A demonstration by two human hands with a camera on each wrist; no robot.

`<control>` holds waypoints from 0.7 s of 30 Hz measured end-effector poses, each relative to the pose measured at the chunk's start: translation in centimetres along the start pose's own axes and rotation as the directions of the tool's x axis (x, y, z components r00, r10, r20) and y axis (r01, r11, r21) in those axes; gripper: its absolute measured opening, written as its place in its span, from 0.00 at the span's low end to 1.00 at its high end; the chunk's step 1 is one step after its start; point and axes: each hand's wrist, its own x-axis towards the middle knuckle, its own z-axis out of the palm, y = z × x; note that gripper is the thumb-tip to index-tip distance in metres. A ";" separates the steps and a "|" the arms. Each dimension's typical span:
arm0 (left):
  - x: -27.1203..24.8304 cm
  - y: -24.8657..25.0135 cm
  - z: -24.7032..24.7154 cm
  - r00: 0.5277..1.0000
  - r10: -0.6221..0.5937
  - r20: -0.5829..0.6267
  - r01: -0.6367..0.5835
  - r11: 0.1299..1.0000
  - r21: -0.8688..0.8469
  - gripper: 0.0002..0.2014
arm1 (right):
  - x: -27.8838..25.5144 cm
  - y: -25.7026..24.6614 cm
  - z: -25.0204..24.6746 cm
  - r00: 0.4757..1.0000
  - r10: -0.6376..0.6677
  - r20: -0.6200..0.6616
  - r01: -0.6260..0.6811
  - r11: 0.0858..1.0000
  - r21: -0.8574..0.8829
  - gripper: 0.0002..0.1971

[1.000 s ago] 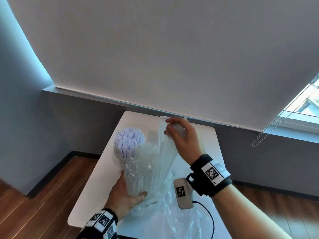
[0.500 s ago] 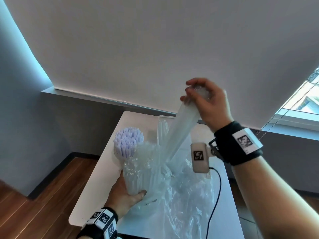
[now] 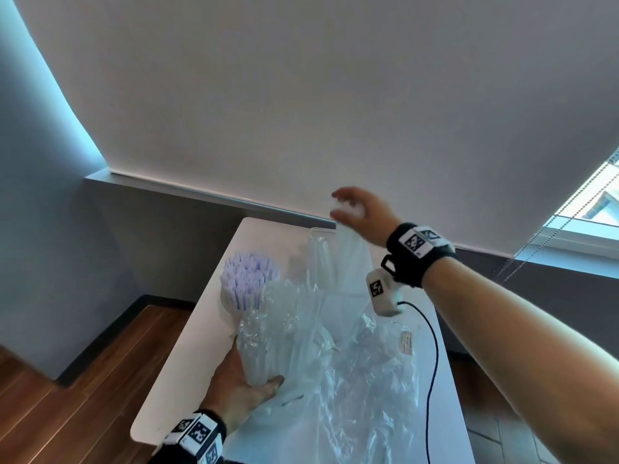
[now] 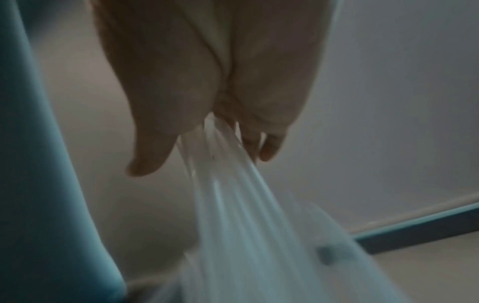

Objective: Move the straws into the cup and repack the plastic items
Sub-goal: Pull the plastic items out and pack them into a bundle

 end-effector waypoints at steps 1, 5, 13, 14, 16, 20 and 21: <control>0.0 0.1 0.0 1.000 -0.006 0.002 0.006 1.000 -0.001 0.45 | -0.4 0.6 0.7 0.992 0.060 0.113 -0.047 0.993 -0.112 0.26; -0.1 0.0 -0.1 1.000 -0.025 -0.003 0.025 1.000 -0.007 0.45 | -1.4 1.3 1.8 0.968 0.115 0.221 -0.040 0.947 -0.318 0.37; -0.3 0.7 -0.1 1.000 -0.026 0.015 0.026 1.000 -0.003 0.40 | -0.4 1.3 3.9 0.907 0.072 0.414 0.217 0.764 -0.608 0.48; -0.3 0.9 -0.1 1.000 -0.022 0.010 0.022 1.000 -0.004 0.39 | 0.0 1.2 4.1 0.900 0.068 0.430 0.239 0.748 -0.619 0.46; -0.5 1.2 -0.2 1.000 -0.018 0.001 0.018 1.000 0.000 0.38 | 0.7 0.7 4.2 0.888 0.071 0.454 0.252 0.751 -0.610 0.39; -0.6 1.4 -0.2 1.000 0.000 0.001 0.000 1.000 0.011 0.39 | 1.7 0.3 4.4 0.904 0.083 0.419 0.227 0.738 -0.635 0.27; -0.6 1.4 -0.3 1.000 0.001 0.001 -0.001 1.000 0.008 0.39 | 1.8 0.3 4.4 0.907 0.089 0.411 0.229 0.715 -0.660 0.25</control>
